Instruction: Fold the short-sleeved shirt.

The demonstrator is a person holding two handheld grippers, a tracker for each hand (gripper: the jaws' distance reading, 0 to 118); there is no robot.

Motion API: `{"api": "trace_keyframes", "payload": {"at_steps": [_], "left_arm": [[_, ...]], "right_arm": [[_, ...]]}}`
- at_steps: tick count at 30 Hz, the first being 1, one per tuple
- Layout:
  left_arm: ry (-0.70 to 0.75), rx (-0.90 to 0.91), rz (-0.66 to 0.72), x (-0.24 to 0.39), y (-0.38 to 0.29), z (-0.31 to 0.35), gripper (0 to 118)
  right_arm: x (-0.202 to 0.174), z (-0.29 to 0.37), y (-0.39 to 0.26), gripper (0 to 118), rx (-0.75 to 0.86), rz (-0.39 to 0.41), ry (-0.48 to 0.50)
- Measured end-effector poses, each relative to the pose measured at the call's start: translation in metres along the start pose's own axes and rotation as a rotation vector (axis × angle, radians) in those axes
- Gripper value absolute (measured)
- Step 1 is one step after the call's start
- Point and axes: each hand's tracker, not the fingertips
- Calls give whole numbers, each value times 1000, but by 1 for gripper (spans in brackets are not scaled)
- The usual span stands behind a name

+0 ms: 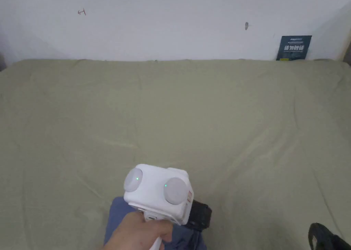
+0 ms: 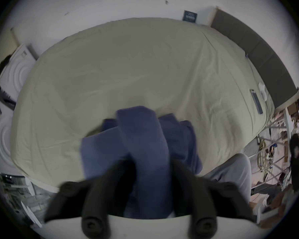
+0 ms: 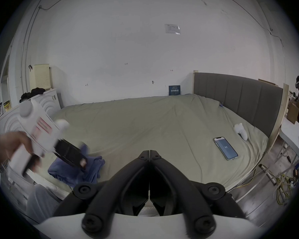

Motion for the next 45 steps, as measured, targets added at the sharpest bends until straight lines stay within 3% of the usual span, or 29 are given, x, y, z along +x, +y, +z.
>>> {"api": "trace_keyframes", "payload": {"at_steps": [1,2,4,10,11,12,14,23,25,27,30,34,36,40,43,45], "left_arm": [[-10,41,-7,9,1,-4,118],[-71,19,1,14,3,-12,111],[-85,34,64,8,5,-1,111],[-271,182,217,-66,-17,69,108],[-309,236,256,-84,-27,77,96],[-350,276,283,-99,-32,76,76],[-419,263,295,-121,-41,66,0],[-672,95,281,-87,-47,-49,0],[-639,111,279,-89,-49,-70,0],[-742,144,367,-100,-51,-70,0],[-732,147,369,-114,-52,-44,0],[-679,244,324,-145,-60,11,0],[-619,306,323,-168,-68,36,0],[-442,361,363,-209,-85,60,0],[-340,327,408,-236,-93,52,0],[-284,311,443,-257,-99,45,0]], "right_arm": [[1,0,0,0,-3,-1,-4],[3,1,-1,0,-6,-1,-6],[5,2,-2,0,-15,-4,-9],[6,-5,-6,0,-43,-15,8],[5,-7,-7,0,-49,-17,16],[2,-9,-8,0,-53,-14,20],[-2,-12,-9,0,-64,-13,35],[-12,-16,-10,0,-130,-29,71],[-9,-14,-12,0,-145,-38,73],[-7,-16,-14,0,-165,-36,76],[-8,-21,-15,0,-191,-37,103],[-29,-44,-5,0,-249,-97,277],[-49,-72,3,0,-317,-166,432],[-83,-149,-5,0,-534,-425,767],[-101,-201,-30,0,-671,-557,893],[-103,-227,-55,0,-762,-558,927]]}}
